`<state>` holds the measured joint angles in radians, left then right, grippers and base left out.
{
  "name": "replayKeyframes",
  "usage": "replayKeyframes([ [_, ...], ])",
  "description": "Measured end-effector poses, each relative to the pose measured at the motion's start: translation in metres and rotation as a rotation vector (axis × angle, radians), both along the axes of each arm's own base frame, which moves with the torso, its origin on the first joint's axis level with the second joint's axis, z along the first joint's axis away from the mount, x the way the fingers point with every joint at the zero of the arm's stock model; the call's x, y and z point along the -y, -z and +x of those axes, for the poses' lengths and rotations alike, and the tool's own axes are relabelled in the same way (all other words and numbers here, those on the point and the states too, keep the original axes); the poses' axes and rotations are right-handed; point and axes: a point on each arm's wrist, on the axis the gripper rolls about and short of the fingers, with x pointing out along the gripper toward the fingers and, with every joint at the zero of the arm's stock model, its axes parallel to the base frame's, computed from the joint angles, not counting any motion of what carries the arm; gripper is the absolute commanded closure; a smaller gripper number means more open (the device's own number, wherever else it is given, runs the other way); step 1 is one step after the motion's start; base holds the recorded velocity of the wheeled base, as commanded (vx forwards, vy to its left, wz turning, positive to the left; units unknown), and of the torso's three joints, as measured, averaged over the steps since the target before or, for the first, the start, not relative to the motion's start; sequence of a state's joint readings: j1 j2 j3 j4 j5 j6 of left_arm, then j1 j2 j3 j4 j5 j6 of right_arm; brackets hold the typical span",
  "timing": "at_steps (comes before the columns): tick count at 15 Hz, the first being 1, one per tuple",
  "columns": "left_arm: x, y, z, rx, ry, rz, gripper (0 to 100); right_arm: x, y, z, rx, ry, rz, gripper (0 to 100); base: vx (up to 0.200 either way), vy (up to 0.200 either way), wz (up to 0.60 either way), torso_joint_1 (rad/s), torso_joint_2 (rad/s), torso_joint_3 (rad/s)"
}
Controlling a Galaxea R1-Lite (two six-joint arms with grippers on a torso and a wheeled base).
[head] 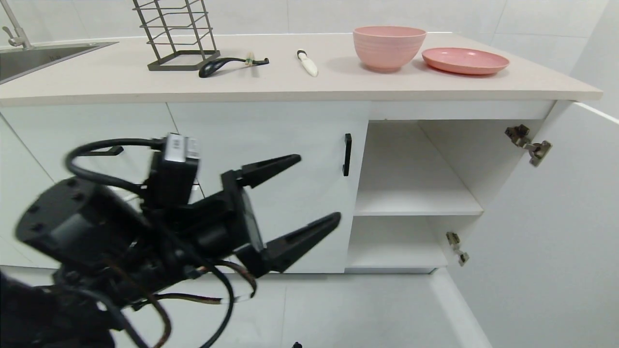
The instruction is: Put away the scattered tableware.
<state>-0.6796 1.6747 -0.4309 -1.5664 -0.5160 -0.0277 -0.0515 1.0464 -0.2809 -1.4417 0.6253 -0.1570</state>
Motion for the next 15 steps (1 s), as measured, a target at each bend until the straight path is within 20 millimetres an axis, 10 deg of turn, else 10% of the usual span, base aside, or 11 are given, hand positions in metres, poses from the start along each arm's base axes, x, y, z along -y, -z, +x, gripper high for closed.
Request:
replayKeyframes([
  [7, -0.123, 0.009, -0.089, -0.012, -0.415, -0.003, 0, -0.003, 0.059, -0.042, -0.169, -0.026, -0.006, 0, 0.0, 0.0, 0.0, 0.0, 0.0, 0.0],
  [15, -0.161, 0.082, -0.202, -0.331, -0.832, 0.114, 0, -0.003, 0.141, -0.11, -0.654, 0.168, 0.145, 0, 0.0, 0.0, 0.0, 0.0, 0.0, 0.0],
])
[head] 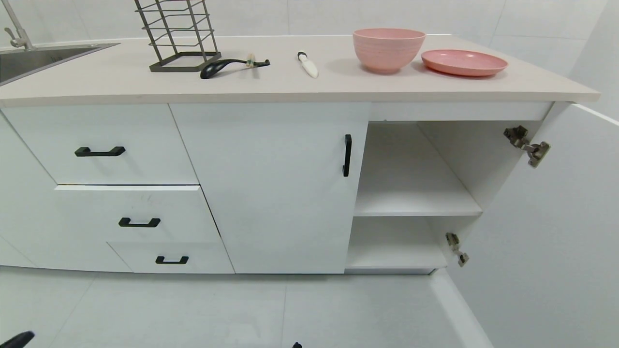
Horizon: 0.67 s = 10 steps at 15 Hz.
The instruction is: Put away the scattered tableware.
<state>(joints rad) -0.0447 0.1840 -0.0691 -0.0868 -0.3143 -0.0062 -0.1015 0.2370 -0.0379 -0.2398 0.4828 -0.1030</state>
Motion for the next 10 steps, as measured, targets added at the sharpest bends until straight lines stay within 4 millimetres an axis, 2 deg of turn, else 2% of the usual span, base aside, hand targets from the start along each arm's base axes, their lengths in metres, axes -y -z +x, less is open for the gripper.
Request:
replayKeyframes([
  [2, -0.004, 0.019, -0.007, 0.027, -0.224, 0.018, 0, 0.002, 0.025, -0.007, -0.113, 0.162, 0.051, 0, 0.0, 0.0, 0.0, 0.0, 0.0, 0.0],
  [5, -0.01, 0.024, -0.011, 0.069, -0.499, 0.014, 0, 0.004, 0.03, -0.01, -0.084, 0.291, 0.052, 0, 0.0, 0.0, 0.0, 0.0, 0.0, 0.0],
  [7, -0.009, 0.026, -0.012, 0.074, -0.458, -0.009, 0, 0.007, 0.034, -0.011, -0.102, 0.408, 0.051, 0, 0.0, 0.0, 0.0, 0.0, 0.0, 0.0],
  [8, -0.007, 0.029, -0.012, 0.046, -0.378, 0.001, 0, 0.008, 0.035, -0.012, -0.11, 0.474, 0.051, 0, 0.0, 0.0, 0.0, 0.0, 0.0, 0.0],
  [10, -0.006, 0.031, -0.012, 0.036, -0.33, 0.019, 0, 0.008, 0.036, -0.012, -0.119, 0.471, 0.061, 0, 0.0, 0.0, 0.0, 0.0, 0.0, 0.0],
])
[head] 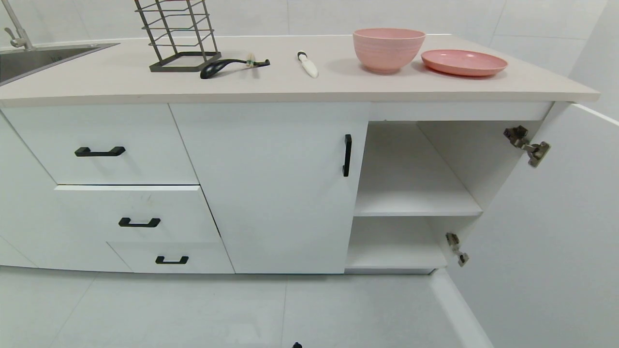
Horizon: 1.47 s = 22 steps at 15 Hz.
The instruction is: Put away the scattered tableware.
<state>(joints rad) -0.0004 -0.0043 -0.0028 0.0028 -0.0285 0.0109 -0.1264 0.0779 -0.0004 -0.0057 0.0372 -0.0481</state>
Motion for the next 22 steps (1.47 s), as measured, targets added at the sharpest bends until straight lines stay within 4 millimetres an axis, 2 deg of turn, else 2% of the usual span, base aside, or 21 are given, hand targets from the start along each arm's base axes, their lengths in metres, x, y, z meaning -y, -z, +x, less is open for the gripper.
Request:
replayKeyframes([
  [6, 0.0, 0.0003, 0.0, 0.0, 0.001, -0.001, 0, 0.0, 0.0007, -0.0002, 0.0, 0.003, 0.039, 0, 0.0, 0.0, 0.0, 0.0, 0.0, 0.0],
  [12, -0.0001, 0.0004, 0.0, -0.001, -0.007, -0.002, 0, 0.0, 0.0007, -0.0002, 0.0, 0.003, 0.039, 0, 0.0, -0.2, 0.0, 0.003, 0.0, 0.002],
  [15, -0.0001, 0.0004, 0.0, -0.001, -0.008, -0.002, 0, 0.0001, 0.0006, -0.0002, 0.001, 0.001, 0.04, 0, 0.0, 0.0, 0.0, 0.0, 0.0, 0.0],
  [17, -0.0002, 0.0005, 0.0001, -0.002, -0.008, -0.002, 0, 0.0, 0.0004, -0.0001, 0.002, 0.003, 0.039, 0, 0.0, 0.0, -0.6, 0.002, 0.0, 0.002],
  [22, -0.0002, 0.0004, 0.0001, -0.002, -0.01, -0.002, 0, 0.0, 0.0005, -0.0002, 0.001, 0.003, 0.039, 0, 0.0, 0.0, 0.0, 0.0, 0.0, 0.0],
])
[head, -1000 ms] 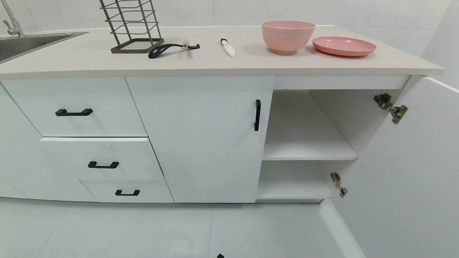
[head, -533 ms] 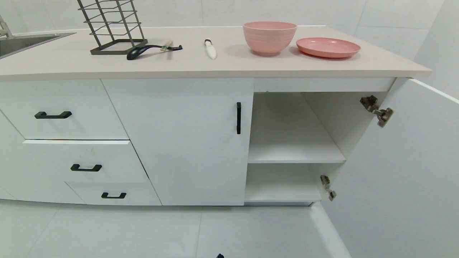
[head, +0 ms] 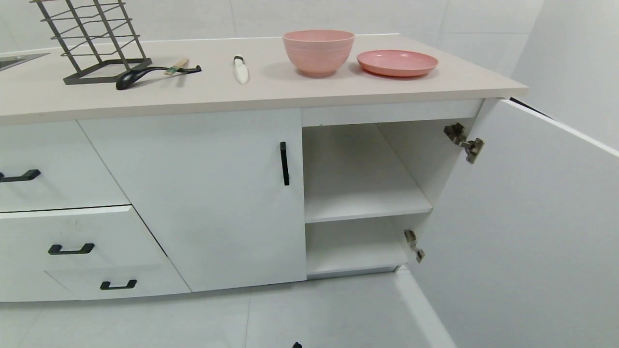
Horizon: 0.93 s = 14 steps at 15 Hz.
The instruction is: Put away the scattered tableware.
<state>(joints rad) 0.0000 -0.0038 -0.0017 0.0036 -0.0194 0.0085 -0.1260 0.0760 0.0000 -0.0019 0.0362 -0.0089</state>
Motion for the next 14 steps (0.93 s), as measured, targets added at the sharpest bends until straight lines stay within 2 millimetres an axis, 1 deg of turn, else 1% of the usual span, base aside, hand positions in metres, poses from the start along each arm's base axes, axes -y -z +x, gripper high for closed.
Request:
replayKeyframes([
  [3, -0.0002, 0.0, 0.0, 0.0, -0.007, -0.002, 0, 0.0, 0.0001, 0.0, -0.001, 0.0, 0.001, 0, 0.2, 0.0, 0.0, -0.001, 0.0, 0.007],
  [9, -0.0002, -0.0001, 0.0001, 0.0, -0.007, -0.004, 0, 0.0, 0.0001, 0.0001, -0.001, 0.0, 0.0, 0, 0.0, 0.0, 0.0, 0.0, 0.0, 0.0],
  [14, -0.0002, -0.0001, 0.0001, 0.0, -0.007, -0.004, 0, 0.0, 0.0, 0.0001, -0.002, 0.0, 0.0, 0, 0.2, 0.0, 0.0, 0.0, 0.0, 0.006],
])
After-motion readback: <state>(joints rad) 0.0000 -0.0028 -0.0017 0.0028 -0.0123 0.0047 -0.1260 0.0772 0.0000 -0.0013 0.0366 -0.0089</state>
